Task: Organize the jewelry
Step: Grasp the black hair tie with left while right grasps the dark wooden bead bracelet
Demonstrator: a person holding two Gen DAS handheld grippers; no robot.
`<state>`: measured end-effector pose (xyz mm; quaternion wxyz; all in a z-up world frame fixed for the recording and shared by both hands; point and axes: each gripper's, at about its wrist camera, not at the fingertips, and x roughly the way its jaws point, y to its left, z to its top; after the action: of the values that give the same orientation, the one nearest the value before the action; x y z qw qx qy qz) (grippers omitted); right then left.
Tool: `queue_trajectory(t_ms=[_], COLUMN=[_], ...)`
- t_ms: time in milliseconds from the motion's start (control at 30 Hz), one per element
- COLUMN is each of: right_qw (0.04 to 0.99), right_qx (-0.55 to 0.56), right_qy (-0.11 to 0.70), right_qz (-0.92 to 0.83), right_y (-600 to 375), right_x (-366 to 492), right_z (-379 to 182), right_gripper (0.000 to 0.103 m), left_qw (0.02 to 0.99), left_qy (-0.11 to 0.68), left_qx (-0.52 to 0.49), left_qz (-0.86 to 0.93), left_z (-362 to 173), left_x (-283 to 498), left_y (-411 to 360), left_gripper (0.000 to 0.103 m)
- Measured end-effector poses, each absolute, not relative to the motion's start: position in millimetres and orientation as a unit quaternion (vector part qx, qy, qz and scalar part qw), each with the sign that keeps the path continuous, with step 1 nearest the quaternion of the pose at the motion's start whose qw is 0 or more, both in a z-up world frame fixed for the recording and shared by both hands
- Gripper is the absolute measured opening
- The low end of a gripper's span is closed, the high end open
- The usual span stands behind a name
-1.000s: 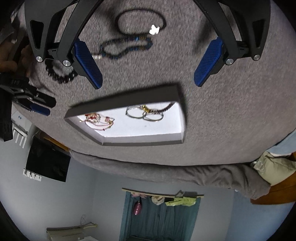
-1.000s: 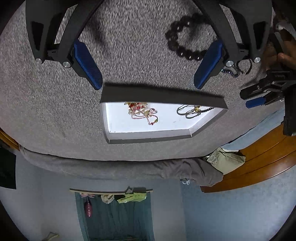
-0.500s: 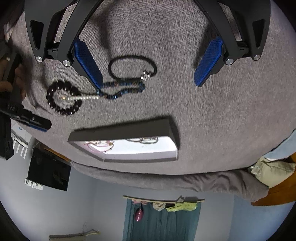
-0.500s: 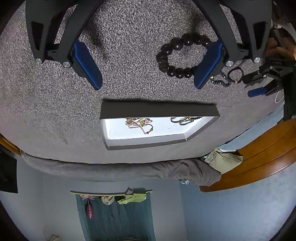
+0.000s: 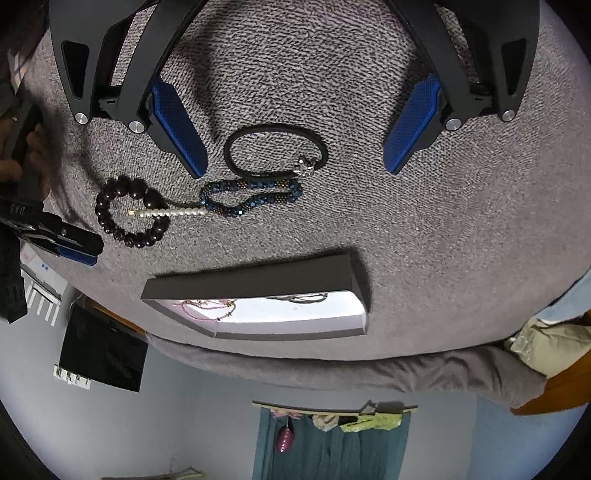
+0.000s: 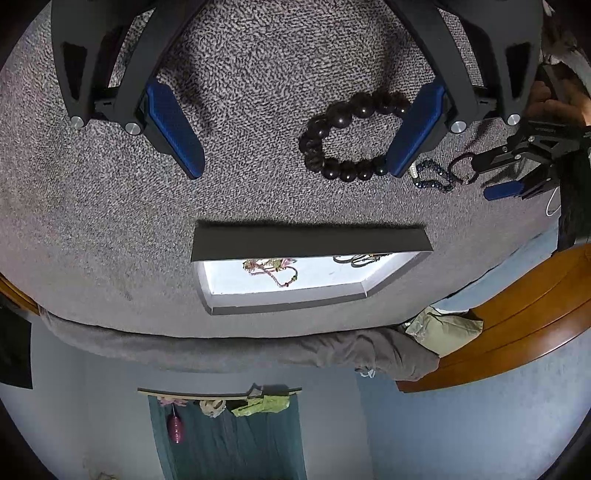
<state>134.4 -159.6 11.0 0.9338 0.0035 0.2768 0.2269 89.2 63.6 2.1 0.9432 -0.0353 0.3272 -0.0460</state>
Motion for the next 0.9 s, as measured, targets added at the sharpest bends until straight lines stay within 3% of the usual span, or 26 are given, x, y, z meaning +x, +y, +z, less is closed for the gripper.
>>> queue_trajectory(t_ms=[100, 167, 267, 533, 833, 900], right_qw=[0.933, 0.931, 0.929, 0.922, 0.909, 0.906], right_qx=[0.003, 0.0, -0.007, -0.024, -0.043, -0.041], right_qy=[0.281, 0.285, 0.29, 0.307, 0.337, 0.342], right_qz=[0.227, 0.228, 0.231, 0.235, 0.241, 0.247], right_y=[-158, -156, -153, -144, -133, -131], right_x=[135, 136, 136, 142, 149, 149], right_z=[10, 9, 8, 3, -7, -8], right_gripper=[0.098, 0.098, 0.098, 0.092, 0.062, 0.051], left_qw=[0.94, 0.936, 0.932, 0.93, 0.926, 0.926], left_qy=[0.334, 0.344, 0.355, 0.361, 0.371, 0.372], left_qx=[-0.044, -0.051, -0.046, -0.029, -0.018, -0.021], left_qz=[-0.052, -0.051, -0.05, -0.06, -0.067, -0.07], left_z=[1, -1, -5, -8, -12, -12], left_x=[93, 96, 99, 104, 110, 109], left_y=[66, 69, 70, 63, 60, 60], left_gripper=[0.082, 0.064, 0.051, 0.038, 0.027, 0.026])
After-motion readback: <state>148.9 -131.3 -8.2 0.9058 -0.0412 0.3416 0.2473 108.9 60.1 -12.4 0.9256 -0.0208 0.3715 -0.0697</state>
